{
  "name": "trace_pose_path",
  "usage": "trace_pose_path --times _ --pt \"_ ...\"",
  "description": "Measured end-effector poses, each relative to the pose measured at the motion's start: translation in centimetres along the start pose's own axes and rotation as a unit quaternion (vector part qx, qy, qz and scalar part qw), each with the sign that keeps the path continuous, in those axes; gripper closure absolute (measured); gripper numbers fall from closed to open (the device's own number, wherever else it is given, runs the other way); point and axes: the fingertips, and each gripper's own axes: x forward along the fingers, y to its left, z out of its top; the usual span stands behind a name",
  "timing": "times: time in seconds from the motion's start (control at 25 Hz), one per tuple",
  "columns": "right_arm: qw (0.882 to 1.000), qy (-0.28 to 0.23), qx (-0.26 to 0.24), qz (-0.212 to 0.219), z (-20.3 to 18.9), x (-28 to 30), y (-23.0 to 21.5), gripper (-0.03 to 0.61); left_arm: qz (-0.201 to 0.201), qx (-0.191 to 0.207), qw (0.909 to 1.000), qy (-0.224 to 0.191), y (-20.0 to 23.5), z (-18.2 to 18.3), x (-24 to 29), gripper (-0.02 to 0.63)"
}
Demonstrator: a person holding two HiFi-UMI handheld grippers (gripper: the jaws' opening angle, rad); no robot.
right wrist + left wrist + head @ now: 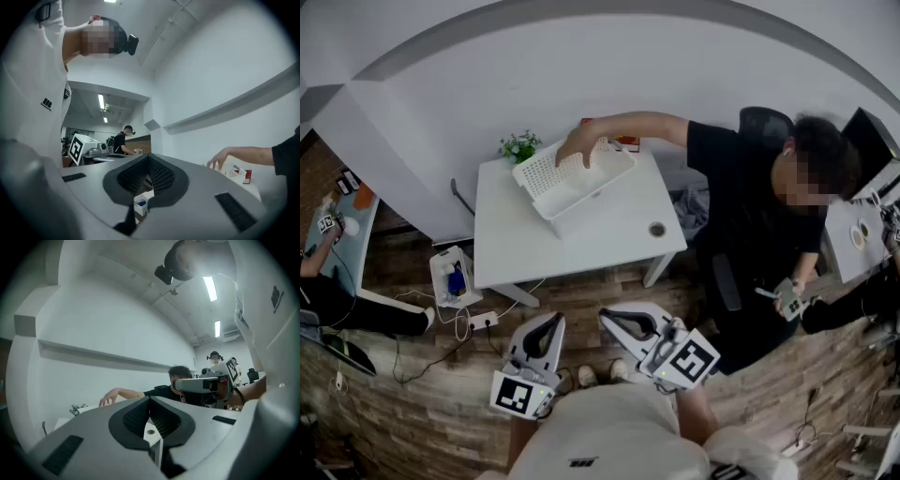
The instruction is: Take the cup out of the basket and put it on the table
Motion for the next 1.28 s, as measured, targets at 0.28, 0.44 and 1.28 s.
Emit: trace_pose_path --times 0.28,0.44,1.28 --pt "1.0 -0.003 -0.004 -0.005 0.1 -0.6 -0.1 0.566 -0.003 -0.001 1.0 -0.005 -0.6 0.1 0.3 0.604" --pt "1.0 -0.012 -0.005 -0.012 0.3 -1.1 -0.6 0.565 0.002 -0.001 1.0 -0.004 -1.0 0.3 0.8 0.604" --pt "1.0 0.006 -0.013 -0.025 -1.3 0.8 -2.9 0.565 0.005 0.002 1.0 0.001 2.0 -0.9 2.2 0.604"
